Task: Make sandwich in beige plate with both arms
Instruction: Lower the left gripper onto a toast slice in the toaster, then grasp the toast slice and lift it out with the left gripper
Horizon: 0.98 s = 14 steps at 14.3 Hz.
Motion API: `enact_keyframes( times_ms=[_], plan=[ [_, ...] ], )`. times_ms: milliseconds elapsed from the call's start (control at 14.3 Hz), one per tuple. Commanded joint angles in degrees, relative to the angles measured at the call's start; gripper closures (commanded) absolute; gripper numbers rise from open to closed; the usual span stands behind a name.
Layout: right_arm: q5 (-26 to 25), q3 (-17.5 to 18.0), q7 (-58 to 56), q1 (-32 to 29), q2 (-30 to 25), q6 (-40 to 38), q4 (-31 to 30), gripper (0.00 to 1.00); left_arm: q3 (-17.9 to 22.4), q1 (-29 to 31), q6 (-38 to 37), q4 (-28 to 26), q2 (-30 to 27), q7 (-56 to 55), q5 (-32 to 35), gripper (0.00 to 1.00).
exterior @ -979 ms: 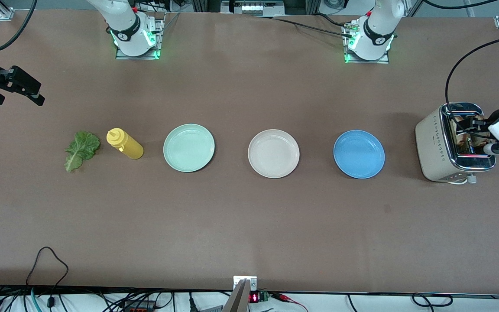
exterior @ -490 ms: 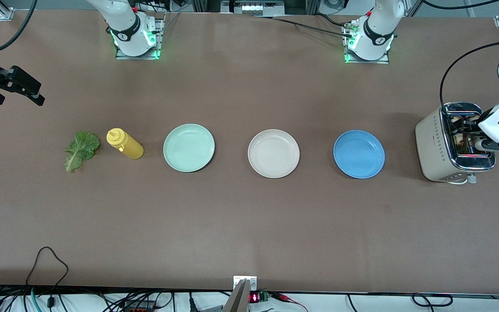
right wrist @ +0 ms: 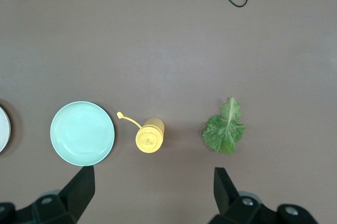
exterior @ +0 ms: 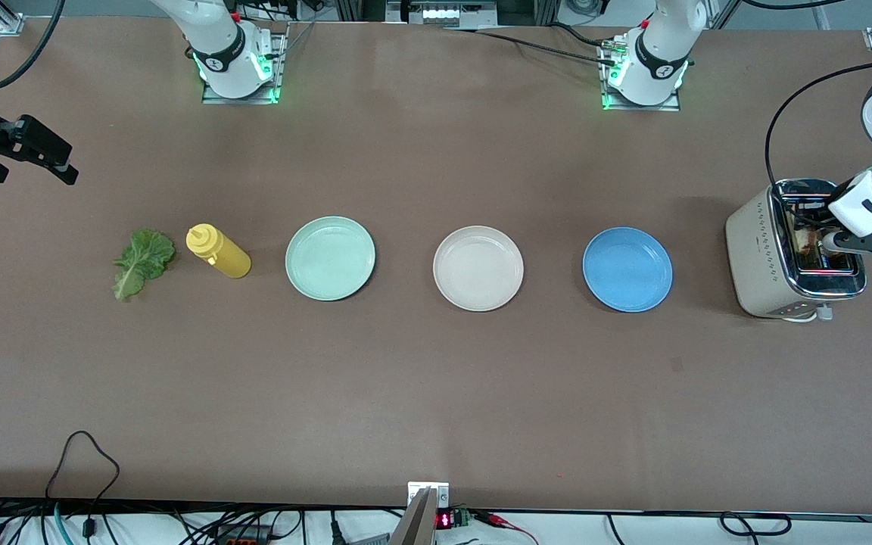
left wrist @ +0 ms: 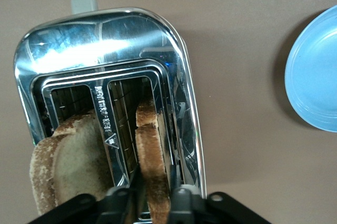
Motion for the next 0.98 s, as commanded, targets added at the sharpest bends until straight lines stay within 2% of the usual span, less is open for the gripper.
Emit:
enact_keyframes(
  times_ms=[0, 210, 350, 560, 909],
  plan=[
    [0.47, 0.00, 0.72, 0.12, -1.06, 0.44, -0.93, 0.00, -0.47, 1.06, 0.57, -1.20, -1.10, 1.00, 0.37, 0.81],
    [0.47, 0.00, 0.72, 0.12, -1.06, 0.44, -0.93, 0.00, -0.48, 1.15, 0.31, -1.20, -1.01, 1.00, 0.37, 0.88],
    [0.47, 0.00, 0.72, 0.12, -1.06, 0.44, -0.93, 0.00, -0.56, 1.15, 0.22, -1.29, -1.01, 1.00, 0.37, 0.99],
    [0.47, 0.00, 0.72, 0.12, -1.06, 0.44, -0.93, 0.00, -0.82, 1.06, 0.22, -0.32, -1.62, 1.09, 0.55, 0.99],
    [0.47, 0.00, 0.72, 0.12, -1.06, 0.44, -0.93, 0.00, -2.05, 0.10, -8.03, 8.46, -1.10, 1.27, 1.16, 0.99]
  ],
)
